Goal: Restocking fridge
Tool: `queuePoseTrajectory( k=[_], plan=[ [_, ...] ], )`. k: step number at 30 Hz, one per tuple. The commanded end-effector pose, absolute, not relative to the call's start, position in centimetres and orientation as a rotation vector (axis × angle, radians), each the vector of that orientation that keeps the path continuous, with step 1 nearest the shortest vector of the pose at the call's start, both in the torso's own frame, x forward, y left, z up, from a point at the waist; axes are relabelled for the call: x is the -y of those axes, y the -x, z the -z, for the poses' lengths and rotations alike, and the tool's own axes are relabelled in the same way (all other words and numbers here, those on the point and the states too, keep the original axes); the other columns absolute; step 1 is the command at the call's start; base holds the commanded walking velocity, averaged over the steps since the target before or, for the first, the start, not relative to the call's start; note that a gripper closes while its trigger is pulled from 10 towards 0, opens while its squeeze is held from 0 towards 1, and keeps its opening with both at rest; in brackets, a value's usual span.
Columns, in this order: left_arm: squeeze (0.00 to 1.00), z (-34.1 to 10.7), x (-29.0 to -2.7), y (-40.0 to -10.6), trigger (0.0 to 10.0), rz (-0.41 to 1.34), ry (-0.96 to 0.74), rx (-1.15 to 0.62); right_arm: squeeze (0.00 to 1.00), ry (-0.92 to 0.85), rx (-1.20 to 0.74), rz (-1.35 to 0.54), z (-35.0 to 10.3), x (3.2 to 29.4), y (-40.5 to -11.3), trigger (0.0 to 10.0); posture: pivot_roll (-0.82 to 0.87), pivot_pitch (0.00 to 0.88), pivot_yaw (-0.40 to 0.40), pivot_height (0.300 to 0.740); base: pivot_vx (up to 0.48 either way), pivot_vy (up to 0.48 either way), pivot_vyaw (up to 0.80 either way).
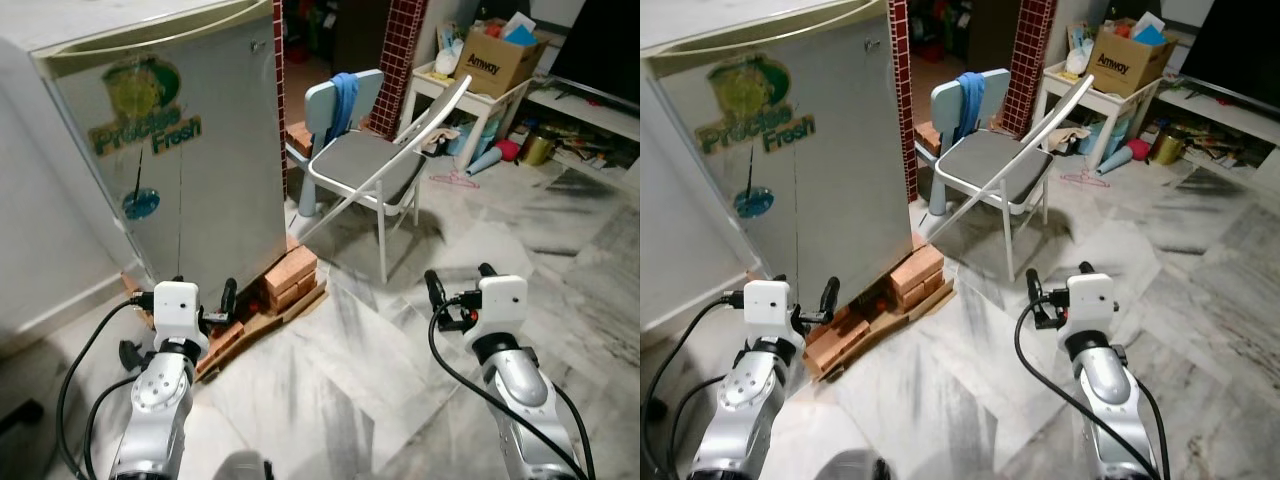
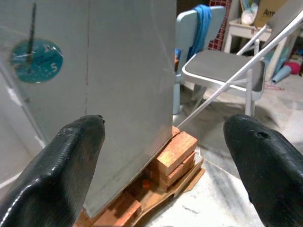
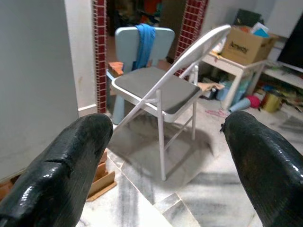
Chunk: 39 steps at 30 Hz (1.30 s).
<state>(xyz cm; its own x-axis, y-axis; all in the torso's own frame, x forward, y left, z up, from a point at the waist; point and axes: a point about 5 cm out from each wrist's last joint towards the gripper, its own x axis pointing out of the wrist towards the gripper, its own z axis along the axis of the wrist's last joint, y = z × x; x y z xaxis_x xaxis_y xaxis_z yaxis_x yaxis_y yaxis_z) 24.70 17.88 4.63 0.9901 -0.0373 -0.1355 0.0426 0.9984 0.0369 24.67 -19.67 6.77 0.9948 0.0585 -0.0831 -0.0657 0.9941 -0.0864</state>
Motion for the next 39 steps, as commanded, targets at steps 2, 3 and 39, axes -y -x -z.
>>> queuePoseTrajectory(
  k=[2,3,39],
  plan=[
    [0.0,-4.7,-18.3,-24.7,10.0,0.02,-0.043,-0.138,0.0,0.087,-0.066,-0.08,-7.1,19.0,-25.0,10.0,0.03,0.011,-0.027,0.74,0.0,0.457,0.0],
    [0.0,-4.7,-18.2,-24.8,10.0,0.017,-0.042,-0.141,0.0,0.091,-0.064,-0.083,-7.1,19.0,-25.0,10.0,0.03,0.007,-0.03,0.74,0.0,0.472,0.0],
    [0.0,-4.1,-18.8,-23.6,10.0,-0.019,-0.105,-0.169,0.0,0.02,-0.083,-0.038,-6.6,19.3,-25.0,10.0,0.04,0.0,-0.03,0.74,0.0,0.439,0.0]
  ],
)
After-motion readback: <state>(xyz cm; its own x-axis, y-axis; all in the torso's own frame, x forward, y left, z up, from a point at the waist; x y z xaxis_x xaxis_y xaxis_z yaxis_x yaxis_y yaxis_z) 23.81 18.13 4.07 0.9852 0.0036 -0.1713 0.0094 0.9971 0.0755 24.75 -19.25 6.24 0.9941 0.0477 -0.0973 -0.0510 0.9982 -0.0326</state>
